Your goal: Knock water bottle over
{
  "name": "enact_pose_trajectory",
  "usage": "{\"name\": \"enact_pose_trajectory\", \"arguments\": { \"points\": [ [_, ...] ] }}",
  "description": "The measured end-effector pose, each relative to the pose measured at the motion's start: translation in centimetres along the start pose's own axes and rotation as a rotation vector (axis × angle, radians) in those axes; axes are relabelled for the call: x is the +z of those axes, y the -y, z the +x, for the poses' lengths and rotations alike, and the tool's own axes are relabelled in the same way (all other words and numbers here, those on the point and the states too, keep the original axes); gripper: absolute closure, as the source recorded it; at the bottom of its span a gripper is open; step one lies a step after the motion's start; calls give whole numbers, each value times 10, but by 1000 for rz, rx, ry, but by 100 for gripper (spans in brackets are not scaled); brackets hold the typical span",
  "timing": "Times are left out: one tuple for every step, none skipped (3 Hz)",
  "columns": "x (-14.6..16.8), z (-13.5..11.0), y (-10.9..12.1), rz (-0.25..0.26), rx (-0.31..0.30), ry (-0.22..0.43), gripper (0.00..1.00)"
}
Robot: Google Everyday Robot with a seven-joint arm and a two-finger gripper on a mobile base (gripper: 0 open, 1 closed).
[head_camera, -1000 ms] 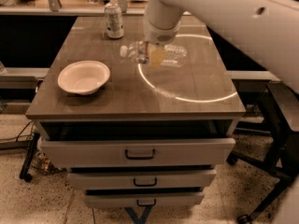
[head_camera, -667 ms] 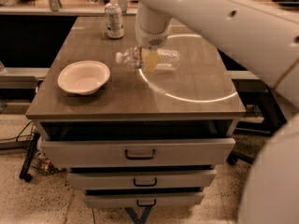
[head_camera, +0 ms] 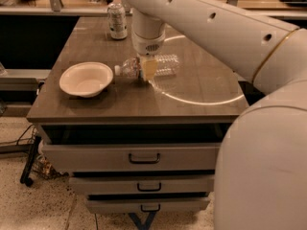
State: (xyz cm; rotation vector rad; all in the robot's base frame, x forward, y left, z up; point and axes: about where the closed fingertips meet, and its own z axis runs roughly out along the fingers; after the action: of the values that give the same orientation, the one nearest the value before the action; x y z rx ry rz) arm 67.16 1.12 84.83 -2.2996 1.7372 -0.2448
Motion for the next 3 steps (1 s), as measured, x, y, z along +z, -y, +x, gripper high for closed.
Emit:
{"name": "enact_pose_trajectory", "arguments": {
  "points": [
    [7, -3, -2, -28, -12, -1, 13],
    [7, -4, -2, -38, -24, 0, 0],
    [1, -1, -5, -39, -19, 11, 0]
  ]
}}
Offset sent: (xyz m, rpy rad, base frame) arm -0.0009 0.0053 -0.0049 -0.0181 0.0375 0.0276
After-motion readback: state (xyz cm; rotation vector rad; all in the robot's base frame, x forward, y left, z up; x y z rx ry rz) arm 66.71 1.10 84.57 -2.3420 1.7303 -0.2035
